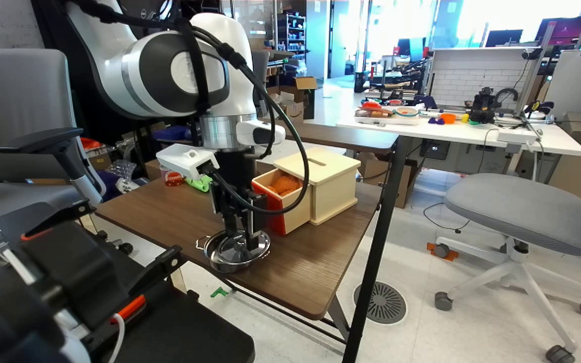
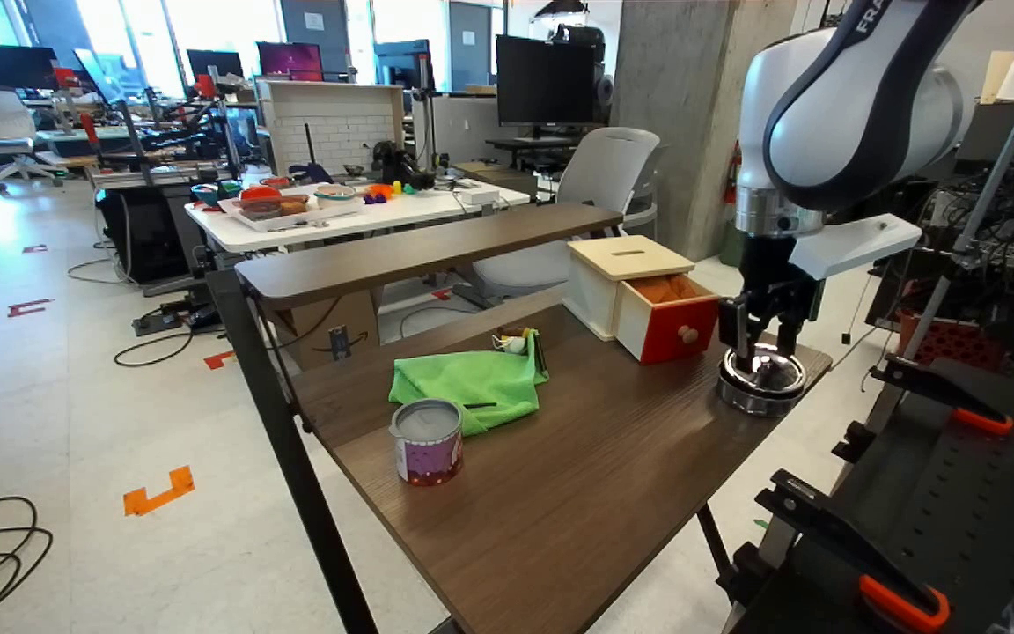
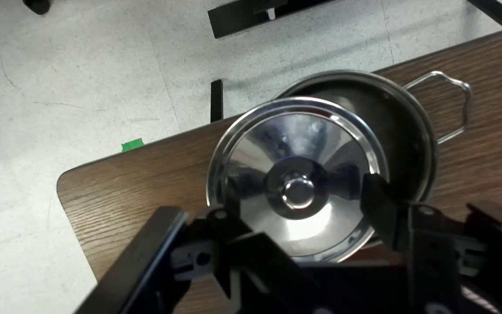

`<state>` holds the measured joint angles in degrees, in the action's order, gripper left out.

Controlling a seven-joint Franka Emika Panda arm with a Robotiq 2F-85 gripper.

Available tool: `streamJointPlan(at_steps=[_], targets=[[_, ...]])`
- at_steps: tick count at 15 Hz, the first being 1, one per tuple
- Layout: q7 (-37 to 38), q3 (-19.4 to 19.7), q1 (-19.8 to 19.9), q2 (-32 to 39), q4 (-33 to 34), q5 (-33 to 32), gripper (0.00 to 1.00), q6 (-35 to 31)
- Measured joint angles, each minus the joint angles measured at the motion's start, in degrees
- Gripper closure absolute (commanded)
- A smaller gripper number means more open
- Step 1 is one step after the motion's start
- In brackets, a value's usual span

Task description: Uncover the pot and put the lid on the table

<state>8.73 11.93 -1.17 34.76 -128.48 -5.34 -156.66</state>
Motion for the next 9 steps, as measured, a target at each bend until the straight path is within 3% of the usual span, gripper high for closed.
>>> streamJointPlan(at_steps=[6, 9], targets=[[1.06, 1.52, -1.49, 1.09, 1.54, -0.01, 0.99, -0.82], [1.07, 1.70, -1.51, 1.08, 1.79, -0.01, 0.95, -0.82]])
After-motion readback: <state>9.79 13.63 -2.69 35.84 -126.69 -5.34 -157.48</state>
